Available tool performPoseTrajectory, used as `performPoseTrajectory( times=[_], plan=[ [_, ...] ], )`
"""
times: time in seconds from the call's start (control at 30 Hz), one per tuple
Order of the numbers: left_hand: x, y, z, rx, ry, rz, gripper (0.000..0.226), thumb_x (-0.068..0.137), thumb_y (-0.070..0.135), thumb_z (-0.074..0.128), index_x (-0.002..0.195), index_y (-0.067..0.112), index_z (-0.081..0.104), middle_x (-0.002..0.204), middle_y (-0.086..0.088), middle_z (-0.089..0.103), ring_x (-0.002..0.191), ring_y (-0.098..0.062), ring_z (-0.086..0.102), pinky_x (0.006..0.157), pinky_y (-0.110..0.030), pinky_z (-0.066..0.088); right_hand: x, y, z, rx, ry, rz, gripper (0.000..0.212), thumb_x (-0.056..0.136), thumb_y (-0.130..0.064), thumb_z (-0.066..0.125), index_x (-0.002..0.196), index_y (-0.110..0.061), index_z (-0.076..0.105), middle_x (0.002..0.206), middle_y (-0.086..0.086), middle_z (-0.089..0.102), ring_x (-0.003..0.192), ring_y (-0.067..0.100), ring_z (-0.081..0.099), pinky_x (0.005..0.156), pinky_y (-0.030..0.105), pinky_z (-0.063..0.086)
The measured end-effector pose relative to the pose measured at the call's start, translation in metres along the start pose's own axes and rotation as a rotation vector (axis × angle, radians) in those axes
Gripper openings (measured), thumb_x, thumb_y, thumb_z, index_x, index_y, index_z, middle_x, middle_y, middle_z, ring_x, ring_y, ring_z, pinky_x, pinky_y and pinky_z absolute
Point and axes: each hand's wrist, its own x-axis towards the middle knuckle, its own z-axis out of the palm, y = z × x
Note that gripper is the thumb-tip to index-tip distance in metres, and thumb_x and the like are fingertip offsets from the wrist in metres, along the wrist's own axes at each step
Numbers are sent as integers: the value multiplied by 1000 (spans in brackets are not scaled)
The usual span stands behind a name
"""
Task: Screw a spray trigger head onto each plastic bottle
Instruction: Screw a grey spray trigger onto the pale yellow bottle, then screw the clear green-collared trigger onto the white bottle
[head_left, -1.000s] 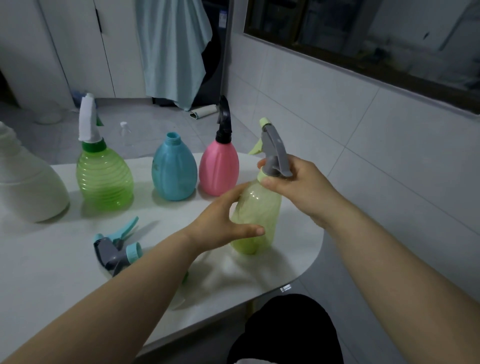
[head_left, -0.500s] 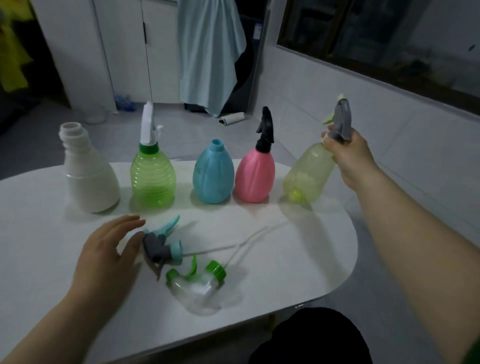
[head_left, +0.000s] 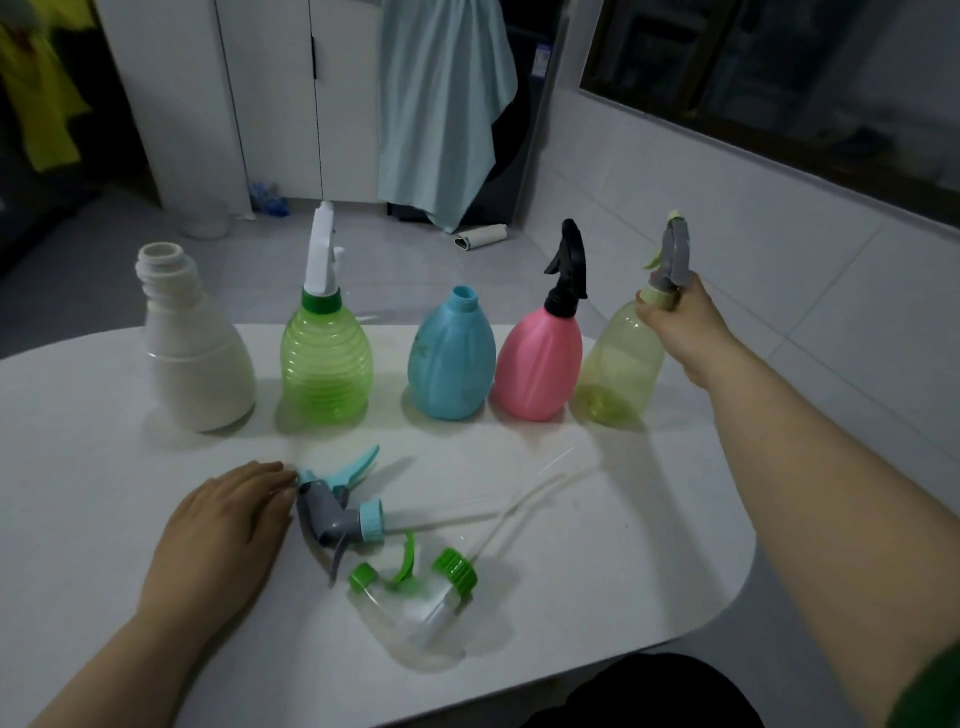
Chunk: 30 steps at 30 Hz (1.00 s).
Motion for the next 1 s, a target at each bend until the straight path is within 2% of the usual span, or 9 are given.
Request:
performPoseTrajectory(
  times=[0.37,0.43,0.53,0.63,0.7,0.77,0.83,0.9,1.0],
  plan=[
    [1,-2,1,-10,20,2,23,83,9,55,104,5,63,116,-17,64,112,-35,54,99,-46,37,-2,9,-4,12,41,-1,48,80,-16,57,124,-11,37,105,0,48,93,16,47,61,16,32],
    [1,-3,1,-11,21,-2,24,83,9,54,105,5,62,116,-17,63,112,-35,54,99,-46,37,-4,8,-5,25,36,1,51,80,-18,58,126,-13,36,107,0,47,98,16,47,66,17,35],
    [1,-4,2,-13,13,8,25,84,9,52,107,6,62,119,-15,62,116,-33,52,101,-45,34,-10,9,-9,9,63,40,60,81,-27,59,132,-15,30,127,4,45,118,20,43,87,26,34],
    [0,-6,1,-18,12,13,25,85,10,50,108,8,61,120,-14,62,118,-32,50,103,-45,33,-29,8,-13,-36,216,64,60,83,-30,55,133,-13,28,138,10,39,126,25,37,92,31,32],
    [0,-6,1,-22,15,16,26,86,12,49,109,8,61,121,-13,61,118,-31,50,103,-43,33,-56,6,-11,-104,401,-39,49,84,-21,53,128,-7,35,135,15,42,125,30,36,98,34,30],
    [0,-6,1,-31,23,11,26,87,12,48,109,8,61,121,-13,61,118,-31,50,103,-43,33,-89,6,2,-246,446,-243,39,81,-7,54,118,3,45,124,26,49,118,40,40,97,37,30],
    [-2,-5,1,-46,34,3,25,87,12,48,108,9,61,121,-13,61,118,-32,50,102,-42,34,-124,4,24,-372,301,-455,34,74,1,59,106,9,52,111,32,55,106,46,47,93,41,33],
    [-4,-6,0,-63,46,-6,24,87,11,48,107,8,62,119,-13,62,116,-32,51,101,-42,35,-151,-2,42,-484,70,-634,33,68,-5,62,100,4,58,102,26,62,104,35,51,93,34,35],
    [-9,-6,-3,-80,59,-6,23,86,10,49,104,7,63,116,-15,64,114,-32,53,99,-41,36,-177,-10,62,-681,-408,-796,39,68,-10,59,107,-8,57,112,13,63,111,22,50,100,24,31]
  ],
)
